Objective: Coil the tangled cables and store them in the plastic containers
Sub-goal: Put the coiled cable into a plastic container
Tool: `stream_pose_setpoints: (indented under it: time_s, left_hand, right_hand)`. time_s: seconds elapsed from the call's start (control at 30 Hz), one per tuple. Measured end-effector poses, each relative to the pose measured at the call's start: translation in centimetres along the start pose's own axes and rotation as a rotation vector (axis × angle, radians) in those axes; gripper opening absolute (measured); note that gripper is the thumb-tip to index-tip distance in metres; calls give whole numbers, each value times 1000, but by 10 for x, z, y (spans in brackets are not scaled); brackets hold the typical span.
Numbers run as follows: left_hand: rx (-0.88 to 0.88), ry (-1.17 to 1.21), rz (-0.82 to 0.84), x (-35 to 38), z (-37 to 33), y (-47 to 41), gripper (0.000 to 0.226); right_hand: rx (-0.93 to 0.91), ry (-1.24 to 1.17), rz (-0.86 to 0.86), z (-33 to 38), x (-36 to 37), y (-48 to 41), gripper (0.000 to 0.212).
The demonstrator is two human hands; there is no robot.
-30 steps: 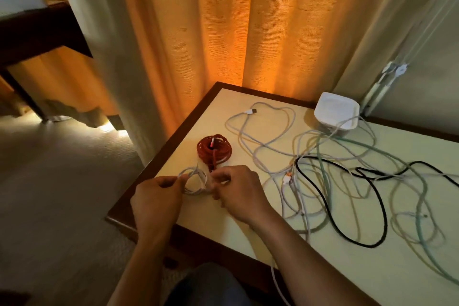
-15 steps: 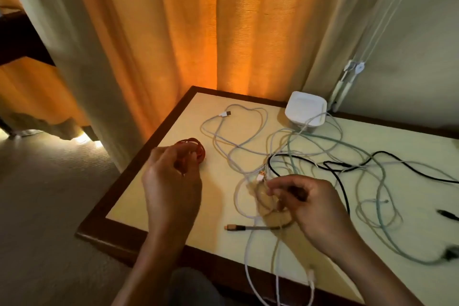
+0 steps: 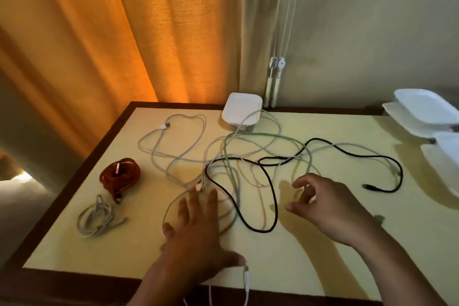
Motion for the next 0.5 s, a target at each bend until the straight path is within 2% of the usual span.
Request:
stream_pose_setpoints:
  time_s: [0.13, 0.2, 0.27, 0.33, 0.43, 0.5]
  left_hand:
    - [-47, 16, -208, -7, 3, 5, 120]
    - [-26, 12, -345, -18, -2, 8, 106]
    - [-79, -8, -406, -25, -1, 15, 105]
    - [-196, -47, -299, -26, 5, 24, 119]
    - [-294, -46, -15, -14, 15, 28, 145]
    - [-270, -15, 62, -10, 16, 27, 144]
  right_hand:
    - [59, -12, 111, -7, 3, -1, 49]
    - [66, -56, 123, -7, 4, 0, 44]
    - [67, -111, 97, -7, 2, 1, 37]
    - [53, -123, 62, -9, -2, 1, 30]
    - [51, -109, 18, -15, -7, 1, 23]
    - [66, -112, -17, -18, -10, 0, 21]
Point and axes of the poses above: each hand's wrist, its own y-axis away from the middle knuckle, its own x-axis out of the palm, z = x × y, the point moved 2 cm from there along -y, towards the middle knuckle, and after that the axes turned 12 degrees about -y, right-handed, at the moved point
